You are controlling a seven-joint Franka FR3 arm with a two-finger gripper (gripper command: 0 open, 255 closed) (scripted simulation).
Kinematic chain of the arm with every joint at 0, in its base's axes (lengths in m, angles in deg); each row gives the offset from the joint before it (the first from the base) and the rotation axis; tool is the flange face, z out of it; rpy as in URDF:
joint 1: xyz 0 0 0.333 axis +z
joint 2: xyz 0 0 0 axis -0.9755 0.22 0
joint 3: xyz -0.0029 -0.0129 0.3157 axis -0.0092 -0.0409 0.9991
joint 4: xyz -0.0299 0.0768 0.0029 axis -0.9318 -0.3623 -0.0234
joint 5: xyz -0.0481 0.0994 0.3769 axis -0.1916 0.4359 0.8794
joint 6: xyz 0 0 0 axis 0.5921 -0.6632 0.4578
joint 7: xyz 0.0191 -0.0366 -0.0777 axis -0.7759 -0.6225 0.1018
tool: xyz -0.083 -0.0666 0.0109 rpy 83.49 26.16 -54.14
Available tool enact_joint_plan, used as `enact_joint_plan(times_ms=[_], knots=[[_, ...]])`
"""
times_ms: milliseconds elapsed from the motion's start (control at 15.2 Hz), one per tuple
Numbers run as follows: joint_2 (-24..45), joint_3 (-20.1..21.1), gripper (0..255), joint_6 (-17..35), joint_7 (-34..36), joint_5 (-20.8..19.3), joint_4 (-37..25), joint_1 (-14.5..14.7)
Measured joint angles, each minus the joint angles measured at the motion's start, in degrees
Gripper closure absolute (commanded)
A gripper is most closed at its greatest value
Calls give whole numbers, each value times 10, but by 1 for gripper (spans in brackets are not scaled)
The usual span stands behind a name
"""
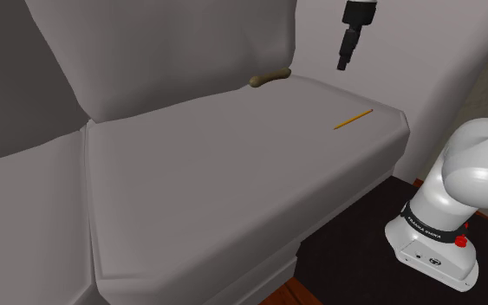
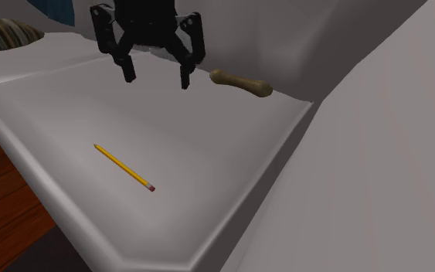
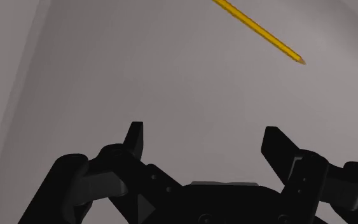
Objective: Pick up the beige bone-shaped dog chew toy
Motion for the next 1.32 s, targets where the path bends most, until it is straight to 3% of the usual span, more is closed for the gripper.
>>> enact_joint_plan(times_ms=[396, 792, 1056, 1320], knots=[[119, -70, 0, 57, -178, 1, -70, 39], [260, -120, 0, 89, -359, 49, -177, 70], [359, -133, 0, 98, -476, 97, -258, 72], [457, -129, 0, 84, -585, 145, -361, 55]])
